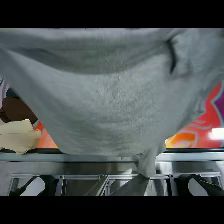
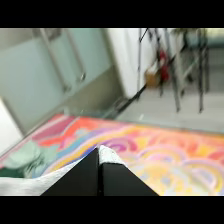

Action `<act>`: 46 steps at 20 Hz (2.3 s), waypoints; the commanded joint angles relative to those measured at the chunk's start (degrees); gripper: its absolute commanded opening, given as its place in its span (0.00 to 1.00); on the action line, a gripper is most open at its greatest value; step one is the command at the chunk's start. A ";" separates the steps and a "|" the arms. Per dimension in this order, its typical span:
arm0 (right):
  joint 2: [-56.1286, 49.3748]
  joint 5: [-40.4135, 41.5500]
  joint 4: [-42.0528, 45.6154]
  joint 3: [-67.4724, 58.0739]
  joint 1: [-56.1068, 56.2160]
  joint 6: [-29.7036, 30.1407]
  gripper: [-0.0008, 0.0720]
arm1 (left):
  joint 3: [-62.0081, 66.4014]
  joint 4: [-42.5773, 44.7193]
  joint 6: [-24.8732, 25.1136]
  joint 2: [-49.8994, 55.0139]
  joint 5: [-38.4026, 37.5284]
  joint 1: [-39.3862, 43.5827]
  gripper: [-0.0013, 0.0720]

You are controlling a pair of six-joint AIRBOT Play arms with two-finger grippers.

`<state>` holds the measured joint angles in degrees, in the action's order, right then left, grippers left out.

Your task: Fold the shirts.

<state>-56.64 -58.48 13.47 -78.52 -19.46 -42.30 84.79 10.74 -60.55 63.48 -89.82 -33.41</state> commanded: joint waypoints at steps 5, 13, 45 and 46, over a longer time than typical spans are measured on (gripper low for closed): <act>-32.09 3.80 3.23 -0.20 10.58 0.83 0.04 | -0.70 18.03 0.46 35.65 9.20 17.79 0.06; -50.80 6.12 -8.57 -1.77 9.53 6.38 0.03 | 22.10 17.59 -6.21 62.77 9.20 19.30 0.04; -32.74 -22.58 35.19 6.91 -8.76 -16.76 0.36 | 21.92 43.80 -21.99 53.40 -16.68 14.29 0.97; -29.05 -22.53 38.05 10.29 -9.84 -17.97 0.36 | 17.53 43.78 -21.00 49.96 -15.93 12.96 0.97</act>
<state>-93.43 -78.70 44.29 -72.60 -26.28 -56.42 109.10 54.39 -82.52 119.61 -103.63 -17.69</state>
